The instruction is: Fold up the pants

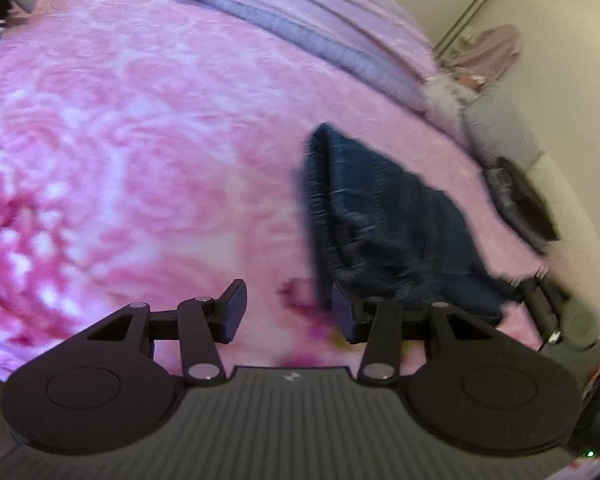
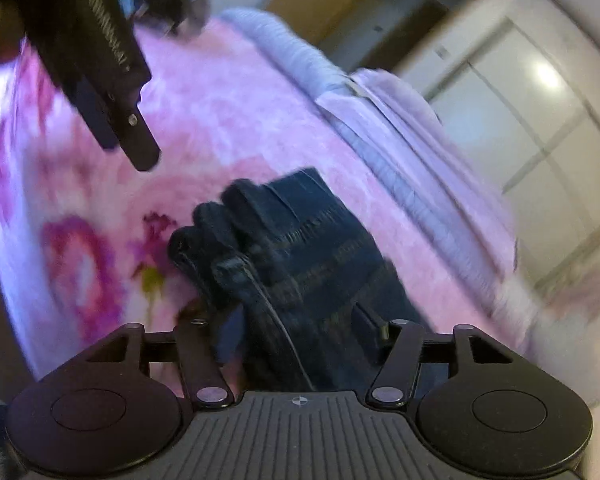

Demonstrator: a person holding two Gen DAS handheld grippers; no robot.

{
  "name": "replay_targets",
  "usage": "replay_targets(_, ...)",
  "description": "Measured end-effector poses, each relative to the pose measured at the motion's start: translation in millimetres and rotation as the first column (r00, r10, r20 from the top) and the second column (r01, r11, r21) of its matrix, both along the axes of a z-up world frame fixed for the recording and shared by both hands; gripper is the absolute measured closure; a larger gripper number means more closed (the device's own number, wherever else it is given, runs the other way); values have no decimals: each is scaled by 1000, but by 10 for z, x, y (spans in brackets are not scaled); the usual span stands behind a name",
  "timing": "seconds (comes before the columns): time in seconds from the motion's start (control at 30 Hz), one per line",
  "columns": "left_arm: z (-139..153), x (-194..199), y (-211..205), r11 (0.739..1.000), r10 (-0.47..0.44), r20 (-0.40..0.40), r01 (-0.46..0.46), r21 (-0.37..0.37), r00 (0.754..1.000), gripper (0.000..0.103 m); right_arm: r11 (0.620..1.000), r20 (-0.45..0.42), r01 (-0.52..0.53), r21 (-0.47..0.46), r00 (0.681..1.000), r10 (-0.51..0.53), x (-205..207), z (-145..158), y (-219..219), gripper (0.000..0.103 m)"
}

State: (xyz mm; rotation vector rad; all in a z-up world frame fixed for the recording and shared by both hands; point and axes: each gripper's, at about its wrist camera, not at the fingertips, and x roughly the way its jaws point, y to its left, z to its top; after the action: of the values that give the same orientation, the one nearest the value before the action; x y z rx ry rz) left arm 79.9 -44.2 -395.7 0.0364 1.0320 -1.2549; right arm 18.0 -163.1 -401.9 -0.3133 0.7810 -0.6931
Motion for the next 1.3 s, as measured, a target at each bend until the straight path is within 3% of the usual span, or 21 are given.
replay_targets(0.07, 50, -49, -63, 999, -30, -48, 28, -37, 998, 62, 977, 153, 108, 185, 979, -138, -313, 186, -132, 51)
replay_targets(0.1, 63, -66, -114, 998, -41, -77, 37, -52, 996, 62, 940, 240, 161, 300, 941, -237, -576, 263, -201, 58)
replay_targets(0.17, 61, -90, -232, 997, -52, -117, 45, -68, 992, 62, 813, 364, 234, 534, 804, -470, -1015, 327, -476, 63)
replay_targets(0.27, 13, -91, -379, 997, -47, -187, 35, -68, 981, 62, 584, 438, 141, 800, 528, -727, -1640, 222, -808, 71)
replay_targets(0.33, -30, -76, -434, 998, -30, -230, 15, -66, 973, 62, 506, 434, 75, 859, 418, -798, -1908, 177, -901, 71)
replay_targets(0.43, -95, -43, -543, 999, 3, -268, -16, -46, 963, 62, 481, 426, 81, 873, 354, -833, -2114, 203, -935, 71)
replay_targets(0.57, -192, 14, -648, 998, 50, -327, -59, -17, 944, 62, 415, 394, 30, 909, 262, -881, -2368, 160, -981, 71)
replay_targets(0.63, -227, 17, -698, 998, 60, -338, -66, -6, 939, 62, 392, 373, 26, 920, 252, -893, -2446, 101, -972, 71)
replay_targets(0.7, -223, -2, -743, 997, 68, -326, -71, 3, 943, 64, 396, 382, 15, 918, 237, -894, -2522, 35, -943, 71)
replay_targets(0.73, -203, -16, -756, 997, 70, -309, -72, 3, 949, 70, 399, 385, 14, 917, 234, -893, -2516, 16, -954, 71)
replay_targets(0.77, -175, -31, -758, 997, 72, -276, -74, 3, 958, 82, 401, 386, 18, 916, 235, -892, -2508, 7, -962, 71)
replay_targets(0.87, -60, -58, -676, 997, 28, -227, -42, -59, 973, 89, 409, 389, 31, 912, 251, -886, -2474, 18, -986, 71)
replay_targets(1.0, -32, -114, -494, 992, -34, -124, 18, -126, 992, 91, 422, 394, 46, 905, 281, -875, -2392, -38, -1023, 71)
replay_targets(1.1, -277, -101, -490, 994, -57, -46, 53, -94, 997, 89, 450, 402, 85, 889, 325, -856, -2311, -53, -1020, 71)
replay_targets(1.13, -334, -81, -487, 994, -45, -70, 39, -97, 997, 89, 468, 407, 111, 877, 350, -844, -2272, -37, -1009, 71)
replay_targets(1.2, -307, -84, -483, 994, -35, -72, 27, -104, 997, 89, 504, 407, 159, 849, 411, -816, -2199, 15, -986, 71)
replay_targets(1.3, -144, -176, -517, 996, -58, 17, 59, -67, 998, 87, 577, 384, 282, 766, 520, -763, -2038, 180, -899, 71)
